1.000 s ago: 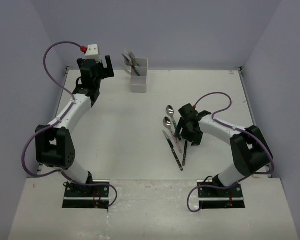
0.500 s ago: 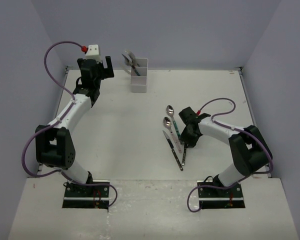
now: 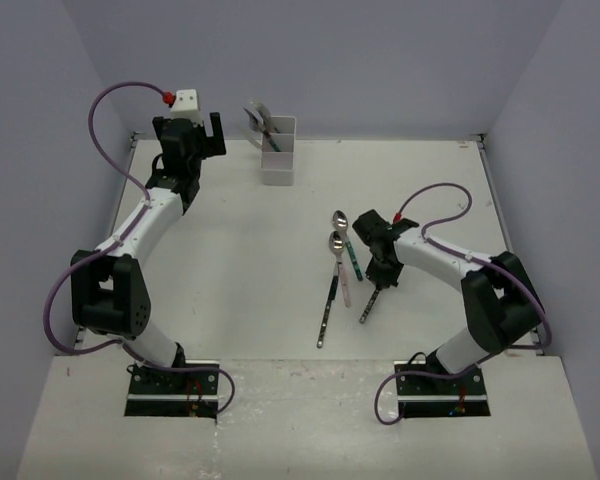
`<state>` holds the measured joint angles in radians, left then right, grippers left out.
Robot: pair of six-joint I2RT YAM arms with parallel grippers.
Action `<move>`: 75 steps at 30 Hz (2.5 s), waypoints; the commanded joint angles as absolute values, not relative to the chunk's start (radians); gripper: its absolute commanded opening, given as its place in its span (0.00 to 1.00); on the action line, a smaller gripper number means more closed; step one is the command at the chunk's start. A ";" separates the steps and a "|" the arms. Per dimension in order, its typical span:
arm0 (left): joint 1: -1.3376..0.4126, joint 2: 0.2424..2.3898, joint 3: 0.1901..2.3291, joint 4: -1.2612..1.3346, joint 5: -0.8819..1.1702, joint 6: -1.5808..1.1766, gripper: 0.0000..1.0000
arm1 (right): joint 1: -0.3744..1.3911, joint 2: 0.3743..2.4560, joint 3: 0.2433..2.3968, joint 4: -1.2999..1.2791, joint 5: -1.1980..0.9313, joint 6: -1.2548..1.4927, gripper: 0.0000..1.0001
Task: Sort the eating utensils into containers
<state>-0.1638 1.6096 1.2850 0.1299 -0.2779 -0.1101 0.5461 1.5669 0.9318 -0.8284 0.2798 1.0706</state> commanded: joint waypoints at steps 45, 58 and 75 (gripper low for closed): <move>-0.104 1.563 1.247 0.132 -0.287 -0.129 1.00 | 0.515 2.439 2.039 0.539 -0.400 -0.057 0.07; -0.104 1.529 1.224 0.129 -0.296 -0.146 1.00 | 0.532 2.379 2.045 0.416 -0.414 -0.167 0.45; -0.104 1.489 1.193 0.107 -0.192 -0.193 1.00 | 0.534 1.787 1.408 0.459 -0.207 0.037 0.99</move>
<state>-0.1131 1.5112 1.1965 0.1055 -0.2218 -0.1688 0.5301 1.8751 1.4841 0.4370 -0.2993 -0.0185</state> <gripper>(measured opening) 0.999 0.989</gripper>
